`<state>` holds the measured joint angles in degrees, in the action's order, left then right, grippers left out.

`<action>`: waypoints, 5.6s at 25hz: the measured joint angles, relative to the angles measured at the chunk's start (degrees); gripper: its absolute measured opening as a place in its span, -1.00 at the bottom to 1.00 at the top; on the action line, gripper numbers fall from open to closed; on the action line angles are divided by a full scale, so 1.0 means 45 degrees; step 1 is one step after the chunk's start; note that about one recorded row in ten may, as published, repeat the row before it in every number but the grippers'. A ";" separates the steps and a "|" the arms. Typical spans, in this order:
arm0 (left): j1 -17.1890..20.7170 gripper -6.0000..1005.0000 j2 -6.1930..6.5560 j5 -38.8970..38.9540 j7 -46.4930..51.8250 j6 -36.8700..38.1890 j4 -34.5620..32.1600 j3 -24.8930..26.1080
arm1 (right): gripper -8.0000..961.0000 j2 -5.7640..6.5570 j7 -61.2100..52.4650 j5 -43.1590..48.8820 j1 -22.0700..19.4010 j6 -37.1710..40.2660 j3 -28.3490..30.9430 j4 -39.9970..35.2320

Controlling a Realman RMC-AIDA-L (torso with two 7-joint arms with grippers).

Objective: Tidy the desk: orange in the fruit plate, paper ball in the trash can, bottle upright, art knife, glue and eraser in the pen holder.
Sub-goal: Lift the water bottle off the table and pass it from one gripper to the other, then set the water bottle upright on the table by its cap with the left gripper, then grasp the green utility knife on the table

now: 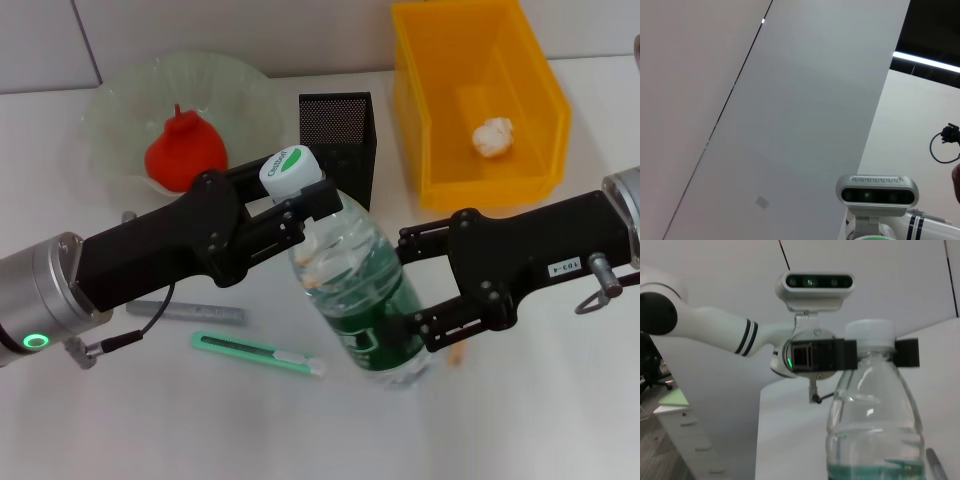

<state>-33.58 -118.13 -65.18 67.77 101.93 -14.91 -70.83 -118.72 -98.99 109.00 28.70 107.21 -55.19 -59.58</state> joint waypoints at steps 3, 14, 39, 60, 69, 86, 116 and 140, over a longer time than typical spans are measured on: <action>0.0038 -0.13 0.0058 0.0003 -0.0002 -0.0007 -0.0007 0.0026 | 0.64 -0.0014 -0.0135 0.0200 -0.0082 0.0033 -0.0002 -0.0195; 0.0137 -0.13 0.0163 0.0007 0.0106 0.0027 -0.0230 0.0177 | 0.64 -0.0003 -0.0322 0.0212 -0.0194 0.0302 0.0120 -0.0435; 0.2063 -0.13 -0.0042 0.0083 -0.4417 -0.2663 -0.1466 0.2813 | 0.64 -0.0087 0.4656 -0.0470 -0.2214 0.0083 0.1330 0.1955; 0.2545 -0.10 -0.0080 0.0131 -0.6514 -0.4397 -0.1389 0.3684 | 0.64 -0.0061 0.4760 -0.0451 -0.2336 -0.0174 0.1328 0.2172; 0.2464 -0.09 -0.0138 0.0185 -0.7000 -0.5066 -0.1196 0.4123 | 0.64 -0.0062 0.4729 -0.0433 -0.2331 -0.0173 0.1301 0.2148; 0.2127 -0.06 -0.0151 0.0477 -0.7660 -0.5574 -0.0626 0.4159 | 0.64 -0.0082 0.4692 -0.0433 -0.2240 -0.0172 0.1209 0.2159; 0.1966 0.06 -0.0191 0.0875 -0.7665 -0.5963 -0.0346 0.4135 | 0.64 -0.0062 0.4672 -0.0434 -0.2199 -0.0172 0.1281 0.2076; 0.3691 0.62 -0.0067 0.1609 -0.7660 -0.1685 -0.1103 0.1504 | 0.64 -0.0046 0.5670 0.0010 -0.2673 -0.1812 0.2249 0.2330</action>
<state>-16.97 -118.43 -57.94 33.30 94.35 -19.87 -64.06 -118.93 -73.47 109.05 16.67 99.06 -45.07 -49.10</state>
